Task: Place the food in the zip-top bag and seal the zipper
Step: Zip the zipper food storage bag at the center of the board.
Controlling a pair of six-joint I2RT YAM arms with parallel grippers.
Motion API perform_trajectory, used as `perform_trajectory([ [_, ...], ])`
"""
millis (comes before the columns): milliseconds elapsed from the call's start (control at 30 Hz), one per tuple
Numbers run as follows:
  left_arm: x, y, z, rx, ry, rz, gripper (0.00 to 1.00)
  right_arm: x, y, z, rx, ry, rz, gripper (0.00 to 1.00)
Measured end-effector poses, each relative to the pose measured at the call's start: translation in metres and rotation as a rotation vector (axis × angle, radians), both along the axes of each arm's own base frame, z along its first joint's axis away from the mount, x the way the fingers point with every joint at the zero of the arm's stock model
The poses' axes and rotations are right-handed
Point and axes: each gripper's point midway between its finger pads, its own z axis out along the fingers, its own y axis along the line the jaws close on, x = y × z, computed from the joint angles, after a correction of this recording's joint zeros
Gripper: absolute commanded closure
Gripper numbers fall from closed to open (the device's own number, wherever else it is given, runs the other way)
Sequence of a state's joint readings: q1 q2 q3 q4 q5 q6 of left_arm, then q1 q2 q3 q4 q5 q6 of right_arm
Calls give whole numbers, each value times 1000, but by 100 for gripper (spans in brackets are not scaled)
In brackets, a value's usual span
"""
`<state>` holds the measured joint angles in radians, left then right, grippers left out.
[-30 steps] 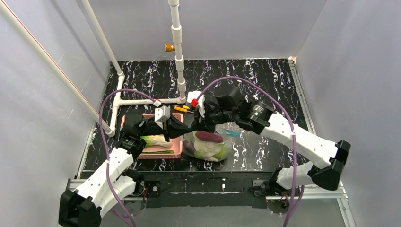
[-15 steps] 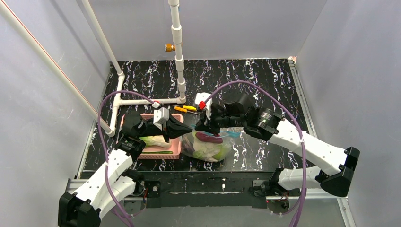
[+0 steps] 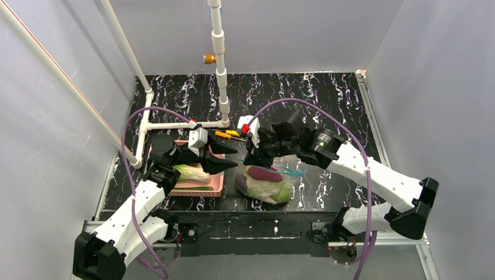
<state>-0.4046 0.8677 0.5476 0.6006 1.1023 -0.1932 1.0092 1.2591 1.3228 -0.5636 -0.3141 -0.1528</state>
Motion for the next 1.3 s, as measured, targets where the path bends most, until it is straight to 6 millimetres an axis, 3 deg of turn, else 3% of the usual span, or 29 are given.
perform_trajectory([
  [200, -8, -3, 0, 4, -7, -32, 59, -2, 4, 0, -14, 23, 19, 99],
  [300, -11, -4, -3, 18, -4, -47, 75, -3, 5, 1, -10, 27, 27, 99],
  [867, -13, -6, -5, 24, -5, -60, 85, -6, 9, -3, -12, 59, 38, 99],
  [1000, -13, -7, -7, 32, -2, -65, 100, -6, 10, -2, -10, 63, 40, 99],
  [1300, -1, -7, -3, 18, 11, 7, 100, 3, 10, 0, -18, 40, 4, 99],
])
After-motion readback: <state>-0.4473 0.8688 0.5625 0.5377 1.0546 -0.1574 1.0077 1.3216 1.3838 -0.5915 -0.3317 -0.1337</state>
